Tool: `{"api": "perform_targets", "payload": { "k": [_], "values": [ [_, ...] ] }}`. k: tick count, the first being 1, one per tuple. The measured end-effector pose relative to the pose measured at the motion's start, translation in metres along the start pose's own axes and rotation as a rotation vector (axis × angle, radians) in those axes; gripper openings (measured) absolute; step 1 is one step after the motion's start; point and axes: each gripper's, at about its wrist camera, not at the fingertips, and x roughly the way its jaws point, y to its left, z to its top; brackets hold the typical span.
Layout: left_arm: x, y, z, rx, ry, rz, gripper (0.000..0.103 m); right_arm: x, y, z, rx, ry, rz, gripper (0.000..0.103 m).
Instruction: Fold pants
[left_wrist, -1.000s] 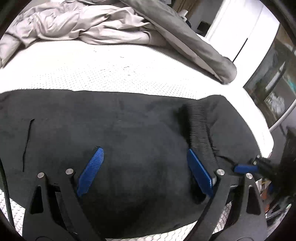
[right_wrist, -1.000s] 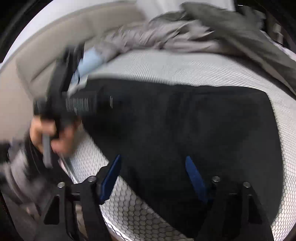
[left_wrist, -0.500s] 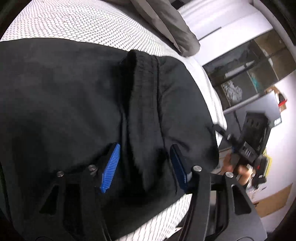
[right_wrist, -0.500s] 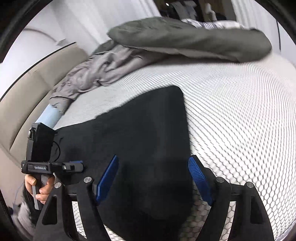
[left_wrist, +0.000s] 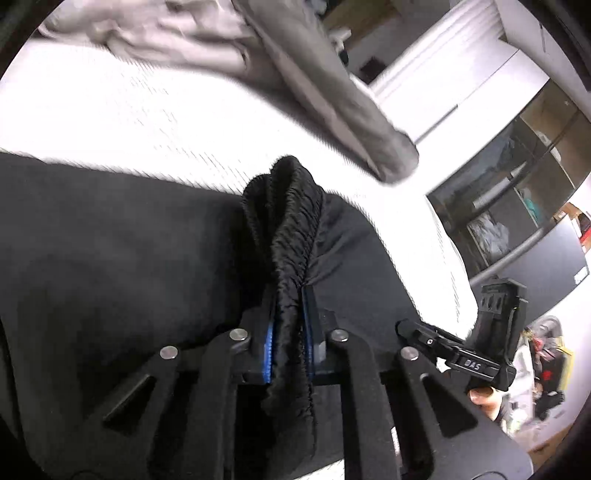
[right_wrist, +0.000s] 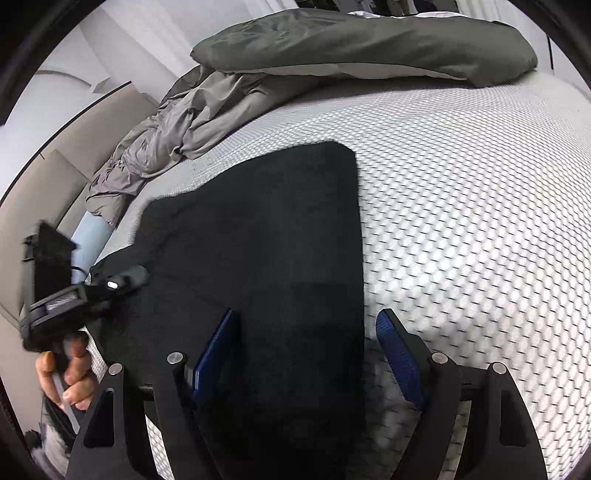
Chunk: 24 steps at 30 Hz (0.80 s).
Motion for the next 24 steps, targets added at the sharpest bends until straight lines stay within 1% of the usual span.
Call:
{"api": "perform_targets", "payload": {
  "k": [2,4,5,6,9,10,12,13,14,16,18,19,21,22,23,24],
  "values": [
    [-0.033,0.018,0.006,-0.002,-0.054,0.041,0.007,0.006,0.012,0.002,-0.010,0.008,0.007,0.080],
    [-0.051,0.037,0.006,-0.003,-0.079,0.119,0.007,0.014,0.025,0.004,-0.033,0.018,0.007,0.080],
    [-0.054,0.051,0.008,-0.019,-0.070,0.161,0.007,0.019,0.031,0.005,-0.046,0.027,0.001,0.080],
    [-0.052,0.060,0.009,-0.036,-0.051,0.186,0.007,0.024,0.036,0.005,-0.059,0.036,-0.004,0.080],
    [-0.041,0.096,0.003,-0.084,0.019,0.211,0.008,0.040,0.050,0.005,-0.094,0.060,-0.014,0.080],
    [-0.040,0.102,0.002,-0.094,0.018,0.200,0.008,0.042,0.053,0.004,-0.103,0.063,-0.017,0.080],
    [-0.041,0.100,0.004,-0.067,0.023,0.202,0.009,0.042,0.055,0.003,-0.112,0.062,-0.018,0.080],
    [-0.043,0.100,0.003,-0.050,0.027,0.205,0.011,0.042,0.056,0.004,-0.109,0.063,-0.017,0.080],
    [-0.040,0.097,0.005,-0.042,0.037,0.218,0.017,0.039,0.054,0.003,-0.104,0.062,-0.017,0.080],
    [-0.040,0.096,0.008,-0.067,0.038,0.232,0.026,0.035,0.048,0.000,-0.097,0.062,-0.024,0.080],
    [-0.042,0.098,0.009,-0.100,0.024,0.206,0.025,0.031,0.043,-0.002,-0.087,0.068,-0.023,0.080],
    [-0.045,0.097,0.009,-0.100,0.016,0.198,0.026,0.027,0.041,-0.004,-0.080,0.071,-0.014,0.080],
    [-0.050,0.089,0.009,-0.060,0.006,0.204,0.030,0.017,0.040,-0.008,-0.090,0.075,0.029,0.080],
    [-0.051,0.085,0.008,-0.034,0.002,0.217,0.041,0.012,0.040,-0.012,-0.106,0.083,0.063,0.080],
    [-0.050,0.081,0.006,-0.002,0.000,0.235,0.054,0.010,0.038,-0.016,-0.112,0.092,0.077,0.080],
    [-0.050,0.079,0.006,0.015,0.003,0.244,0.059,0.008,0.035,-0.021,-0.113,0.110,0.089,0.078]
  ]
}}
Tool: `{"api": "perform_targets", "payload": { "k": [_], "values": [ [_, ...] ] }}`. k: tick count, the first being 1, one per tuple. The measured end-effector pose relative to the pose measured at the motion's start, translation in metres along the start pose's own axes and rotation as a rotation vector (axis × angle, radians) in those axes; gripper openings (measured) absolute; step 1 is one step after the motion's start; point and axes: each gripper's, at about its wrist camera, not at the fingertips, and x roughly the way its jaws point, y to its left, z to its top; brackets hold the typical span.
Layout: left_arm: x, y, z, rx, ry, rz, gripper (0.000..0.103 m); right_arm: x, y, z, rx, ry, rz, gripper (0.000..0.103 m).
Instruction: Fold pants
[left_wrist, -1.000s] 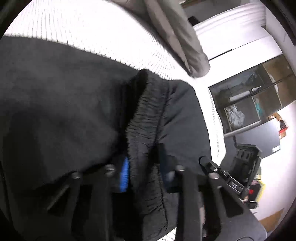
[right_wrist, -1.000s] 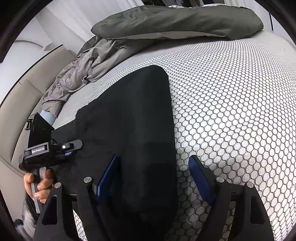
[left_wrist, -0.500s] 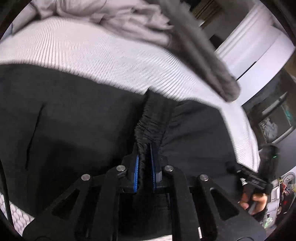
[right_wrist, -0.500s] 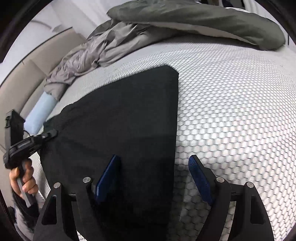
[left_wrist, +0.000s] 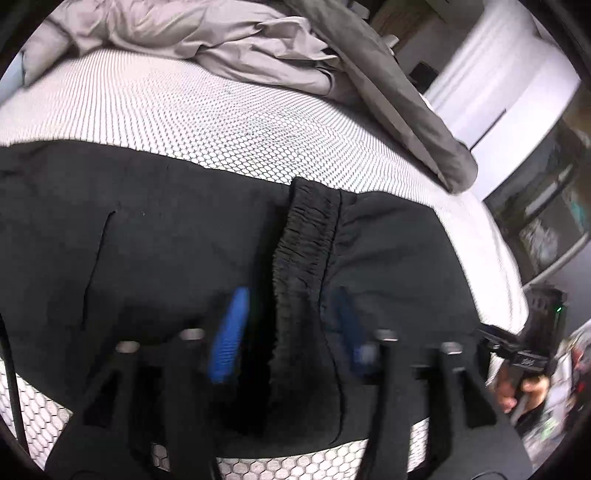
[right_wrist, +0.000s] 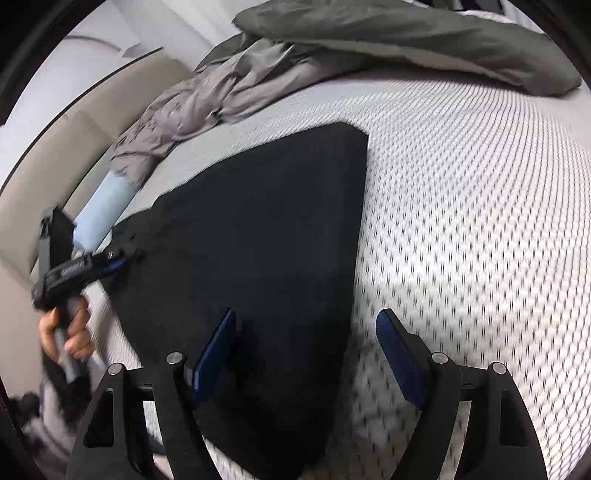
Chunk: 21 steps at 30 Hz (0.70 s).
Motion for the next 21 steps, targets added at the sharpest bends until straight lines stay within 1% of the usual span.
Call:
{"api": "perform_targets", "payload": {
  "k": [1,2,3,4,5,6,7,9,10,11,12,13,14,15,17,18,21],
  "values": [
    [0.004,-0.002,-0.002,0.024,0.011,0.017,0.063,-0.001,-0.005,-0.007,0.014,0.018,0.028,0.071],
    [0.007,-0.003,-0.003,0.034,0.026,0.026,0.063,-0.002,-0.010,-0.010,0.028,0.022,0.051,0.067],
    [0.007,-0.003,-0.004,0.038,0.044,0.029,0.063,-0.002,-0.015,-0.013,0.055,0.021,0.083,0.053],
    [0.010,-0.002,-0.005,0.039,0.057,0.029,0.063,-0.003,-0.022,-0.015,0.093,0.017,0.112,0.026],
    [0.012,-0.002,-0.007,0.035,0.060,0.029,0.063,-0.004,-0.025,-0.015,0.119,0.019,0.149,0.015],
    [0.011,-0.003,-0.007,0.030,0.055,0.019,0.063,-0.006,-0.027,-0.016,0.136,0.015,0.179,0.011],
    [0.010,-0.005,-0.006,0.029,0.051,0.007,0.063,-0.012,-0.025,-0.014,0.135,-0.012,0.173,0.008],
    [0.009,-0.007,-0.003,0.041,0.040,0.007,0.063,-0.026,-0.017,-0.010,0.109,-0.065,0.177,0.008],
    [0.007,-0.008,-0.003,0.049,0.030,0.021,0.063,-0.030,-0.015,-0.009,0.112,-0.074,0.159,0.009],
    [0.007,-0.009,-0.003,0.054,0.028,0.049,0.063,-0.029,-0.014,-0.009,0.102,-0.062,0.096,0.010],
    [0.006,-0.008,-0.004,0.052,0.032,0.076,0.063,-0.022,-0.013,-0.011,0.080,-0.034,0.019,0.019],
    [0.005,-0.008,-0.006,0.049,0.037,0.086,0.063,-0.011,-0.013,-0.015,0.052,0.027,-0.066,0.027],
    [0.004,-0.007,-0.007,0.045,0.046,0.101,0.063,-0.001,-0.013,-0.018,0.022,0.073,-0.104,0.027],
    [0.002,-0.008,-0.008,0.045,0.047,0.111,0.063,-0.003,-0.012,-0.019,0.002,0.062,-0.097,0.031],
    [-0.009,-0.007,-0.012,0.062,0.036,0.122,0.063,-0.016,-0.015,-0.018,0.024,0.029,-0.056,0.038],
    [-0.013,-0.008,-0.013,0.069,0.030,0.122,0.063,-0.024,-0.017,-0.018,0.048,0.013,-0.024,0.045],
    [-0.023,-0.012,-0.015,0.080,0.015,0.133,0.064,-0.039,-0.026,-0.016,0.140,-0.051,0.111,0.055]
  ]
}}
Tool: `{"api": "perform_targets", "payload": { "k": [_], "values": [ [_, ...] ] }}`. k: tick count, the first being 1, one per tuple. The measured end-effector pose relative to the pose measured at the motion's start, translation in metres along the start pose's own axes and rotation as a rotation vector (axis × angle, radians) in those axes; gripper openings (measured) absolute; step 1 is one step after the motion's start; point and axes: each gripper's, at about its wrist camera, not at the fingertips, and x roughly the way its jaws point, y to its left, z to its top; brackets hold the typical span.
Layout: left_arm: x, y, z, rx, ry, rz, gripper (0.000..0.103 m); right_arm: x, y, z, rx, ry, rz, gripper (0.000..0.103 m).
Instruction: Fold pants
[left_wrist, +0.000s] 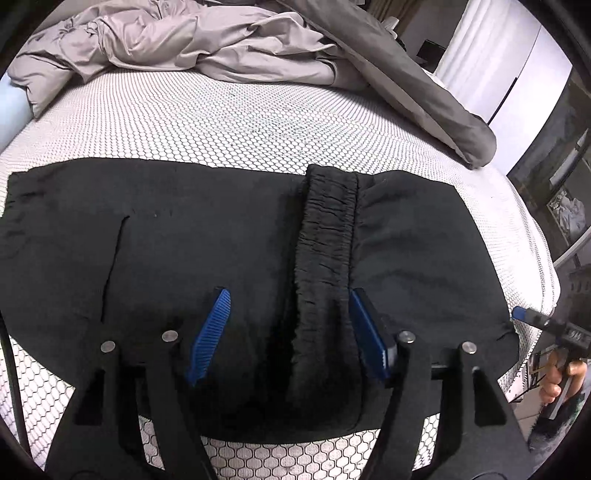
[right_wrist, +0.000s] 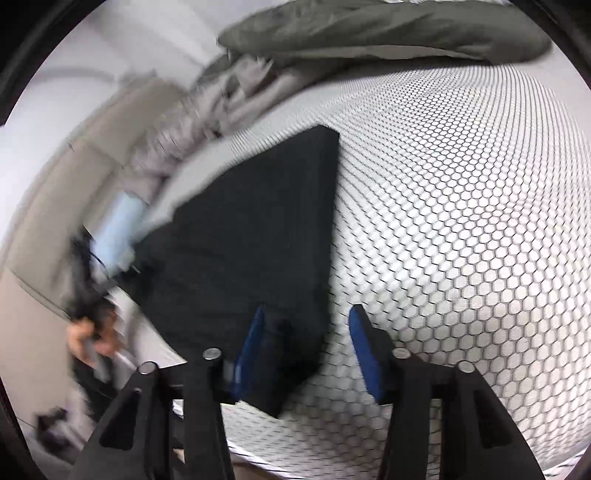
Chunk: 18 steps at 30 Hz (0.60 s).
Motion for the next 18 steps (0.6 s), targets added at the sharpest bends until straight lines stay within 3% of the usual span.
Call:
{"api": "perform_targets", "payload": {
  "k": [3,5,6,7,9,11,12,13,18],
  "values": [
    [0.000,-0.004,-0.002,0.009,0.015,-0.001,0.065,0.012,-0.010,0.000,0.077,0.012,0.071,0.055],
    [0.006,-0.009,-0.006,0.027,0.034,-0.008,0.065,0.031,-0.008,-0.001,0.069,0.060,0.076,0.021],
    [0.010,-0.010,-0.007,0.040,0.040,-0.008,0.065,0.037,-0.004,0.001,0.039,0.067,0.039,0.009],
    [0.012,-0.011,-0.009,0.043,0.039,0.000,0.065,0.035,0.000,0.003,0.019,0.025,0.004,0.007],
    [0.011,-0.011,-0.012,0.050,0.033,-0.011,0.065,0.028,0.005,0.009,0.012,-0.018,-0.031,0.007],
    [0.005,-0.012,-0.014,0.066,0.013,0.005,0.065,0.024,0.020,0.010,-0.114,-0.029,-0.237,0.021],
    [0.003,-0.012,-0.014,0.074,0.003,0.016,0.065,0.027,0.025,0.007,-0.172,-0.016,-0.318,0.034],
    [-0.002,-0.012,-0.015,0.085,-0.015,0.029,0.065,0.029,0.031,0.005,-0.211,-0.017,-0.368,0.036],
    [-0.037,-0.029,-0.022,0.162,-0.118,0.040,0.065,0.013,0.054,0.002,-0.250,-0.119,-0.330,0.037]
  ]
}}
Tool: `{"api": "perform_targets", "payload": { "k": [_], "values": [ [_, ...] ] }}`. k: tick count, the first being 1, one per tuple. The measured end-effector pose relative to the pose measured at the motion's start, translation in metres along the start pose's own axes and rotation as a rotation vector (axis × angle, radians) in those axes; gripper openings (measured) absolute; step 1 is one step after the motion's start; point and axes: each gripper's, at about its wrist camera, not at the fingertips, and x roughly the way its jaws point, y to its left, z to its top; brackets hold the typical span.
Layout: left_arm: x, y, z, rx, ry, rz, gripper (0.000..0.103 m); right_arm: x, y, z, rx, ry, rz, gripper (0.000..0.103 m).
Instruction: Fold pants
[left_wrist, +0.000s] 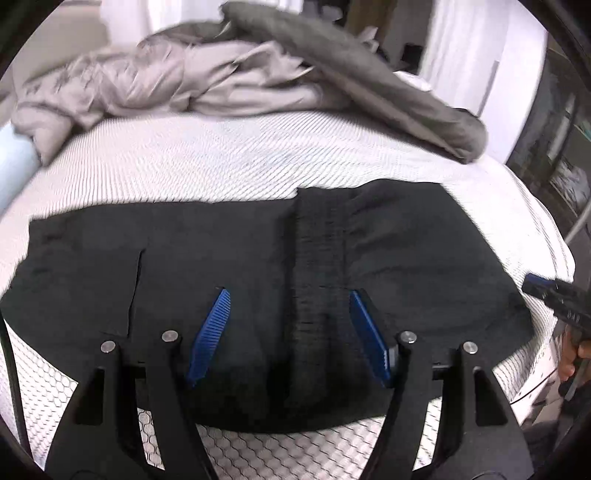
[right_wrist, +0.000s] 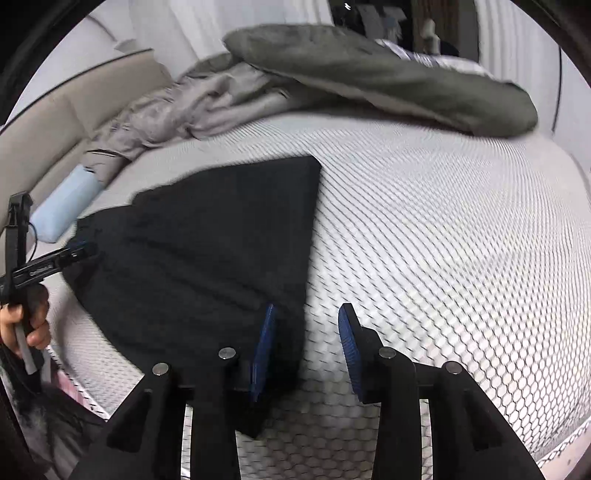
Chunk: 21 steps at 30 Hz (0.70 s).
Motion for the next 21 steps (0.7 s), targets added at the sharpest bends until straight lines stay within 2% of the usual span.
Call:
{"api": "perform_targets", "payload": {
  "k": [3,6,8,9,11,14,15,17,19,20,21],
  "values": [
    [-0.007,-0.030,-0.006,0.104,-0.005,-0.080,0.066,-0.008,0.025,0.001,-0.030,-0.059,0.088,0.039],
    [0.005,-0.062,-0.017,0.205,0.051,-0.194,0.066,0.008,0.059,0.002,-0.070,-0.066,0.165,0.042],
    [0.022,-0.077,-0.026,0.272,0.130,-0.239,0.066,0.031,0.090,-0.002,-0.124,-0.014,0.183,0.042],
    [0.029,-0.082,-0.031,0.311,0.159,-0.232,0.066,0.039,0.099,-0.006,-0.151,0.015,0.185,0.042],
    [0.037,-0.082,-0.039,0.375,0.160,-0.212,0.066,0.062,0.120,-0.014,-0.228,0.075,0.136,0.042],
    [0.033,-0.068,-0.038,0.345,0.161,-0.232,0.066,0.060,0.112,-0.017,-0.271,0.081,0.142,0.042],
    [0.031,-0.059,-0.037,0.326,0.165,-0.236,0.066,0.055,0.106,-0.019,-0.283,0.080,0.115,0.042],
    [0.031,-0.045,-0.037,0.301,0.167,-0.247,0.066,0.044,0.083,-0.026,-0.319,0.059,-0.005,0.042],
    [0.030,-0.039,-0.040,0.299,0.167,-0.255,0.066,0.033,0.054,-0.036,-0.309,0.055,-0.069,0.047],
    [0.030,-0.039,-0.042,0.306,0.159,-0.251,0.066,0.030,0.042,-0.038,-0.271,0.065,-0.038,0.050],
    [0.029,-0.038,-0.042,0.317,0.156,-0.238,0.066,0.027,0.031,-0.038,-0.225,0.071,-0.013,0.058]
  ]
}}
